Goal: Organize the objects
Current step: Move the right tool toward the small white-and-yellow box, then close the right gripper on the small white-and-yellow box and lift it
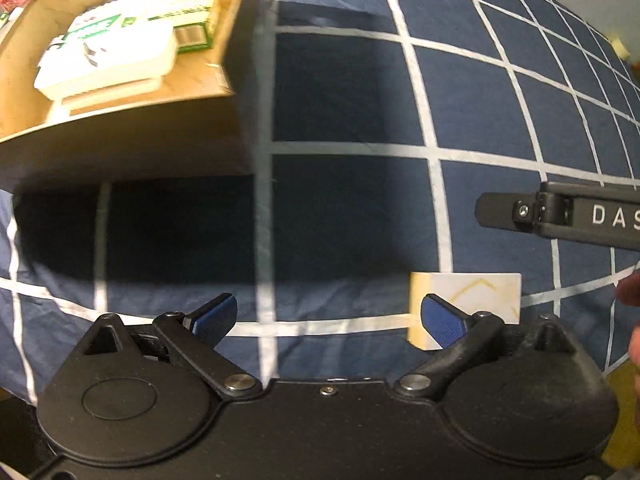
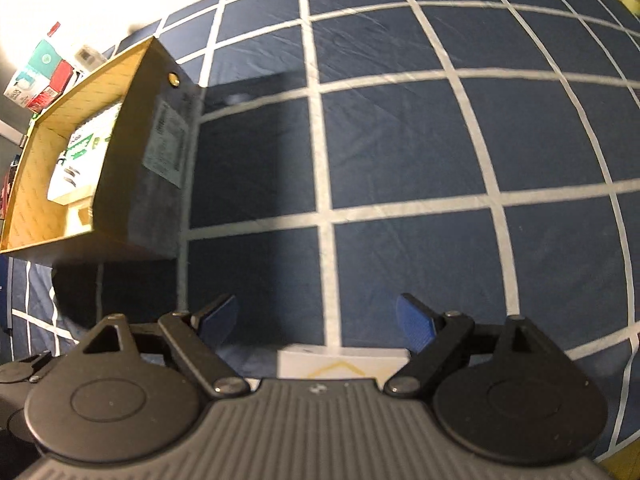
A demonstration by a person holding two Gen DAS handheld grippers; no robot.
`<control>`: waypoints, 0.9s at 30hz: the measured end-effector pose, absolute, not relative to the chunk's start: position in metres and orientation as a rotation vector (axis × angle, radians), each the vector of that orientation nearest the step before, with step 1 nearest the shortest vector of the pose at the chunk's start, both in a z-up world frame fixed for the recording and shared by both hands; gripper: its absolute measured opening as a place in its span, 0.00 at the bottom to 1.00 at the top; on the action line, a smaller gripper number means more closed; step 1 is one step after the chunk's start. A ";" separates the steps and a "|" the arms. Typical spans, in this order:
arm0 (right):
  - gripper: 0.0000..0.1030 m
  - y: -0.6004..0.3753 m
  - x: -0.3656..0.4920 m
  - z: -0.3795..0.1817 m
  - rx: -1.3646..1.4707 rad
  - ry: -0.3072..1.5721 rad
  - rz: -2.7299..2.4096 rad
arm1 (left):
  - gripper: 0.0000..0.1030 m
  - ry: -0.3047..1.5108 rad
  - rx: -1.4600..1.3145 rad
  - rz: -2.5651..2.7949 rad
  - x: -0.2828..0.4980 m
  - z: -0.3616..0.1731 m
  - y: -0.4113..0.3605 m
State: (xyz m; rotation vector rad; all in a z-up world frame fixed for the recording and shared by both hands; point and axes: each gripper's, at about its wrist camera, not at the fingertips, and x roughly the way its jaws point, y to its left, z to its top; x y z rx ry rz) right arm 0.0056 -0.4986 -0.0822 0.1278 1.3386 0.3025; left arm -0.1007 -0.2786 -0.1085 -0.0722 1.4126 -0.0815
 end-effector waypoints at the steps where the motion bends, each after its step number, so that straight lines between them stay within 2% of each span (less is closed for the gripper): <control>1: 0.84 -0.503 0.005 -0.085 0.133 1.343 0.301 | 0.96 1.417 -0.069 -0.083 -0.101 -0.111 -0.283; 19: 0.83 -0.534 -0.019 -0.135 0.143 1.431 0.335 | 0.96 1.463 -0.110 -0.193 -0.116 -0.165 -0.329; 27: 0.83 -0.536 -0.026 -0.151 0.186 1.459 0.341 | 0.96 1.455 -0.138 -0.235 -0.116 -0.170 -0.331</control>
